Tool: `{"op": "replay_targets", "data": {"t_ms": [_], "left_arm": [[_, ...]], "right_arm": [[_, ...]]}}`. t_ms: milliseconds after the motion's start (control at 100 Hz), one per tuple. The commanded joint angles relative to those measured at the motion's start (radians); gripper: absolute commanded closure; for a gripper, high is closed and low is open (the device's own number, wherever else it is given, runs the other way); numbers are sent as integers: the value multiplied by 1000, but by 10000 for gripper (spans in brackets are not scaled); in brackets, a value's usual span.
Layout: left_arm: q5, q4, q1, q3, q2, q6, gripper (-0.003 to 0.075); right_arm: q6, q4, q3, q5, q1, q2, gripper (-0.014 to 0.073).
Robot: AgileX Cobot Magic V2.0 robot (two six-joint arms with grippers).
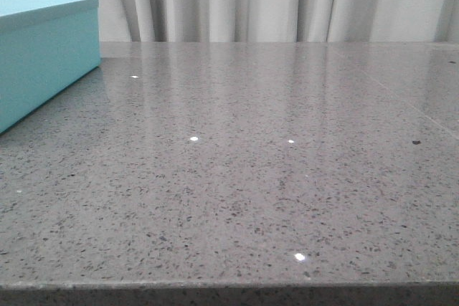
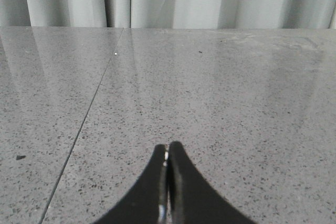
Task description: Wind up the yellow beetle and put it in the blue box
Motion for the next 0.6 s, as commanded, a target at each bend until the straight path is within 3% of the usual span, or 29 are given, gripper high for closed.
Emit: {"op": "replay_targets", "data": {"t_ms": [0,590], "left_arm": [[-75,-4,-9,21,-33,-9,739],[-75,-4,-9,21,-33,-9,739]], "right_arm": [[-11,1,-10,-73,-7,-37,662],[-11,1,-9,-63,-6,-34,662]]}}
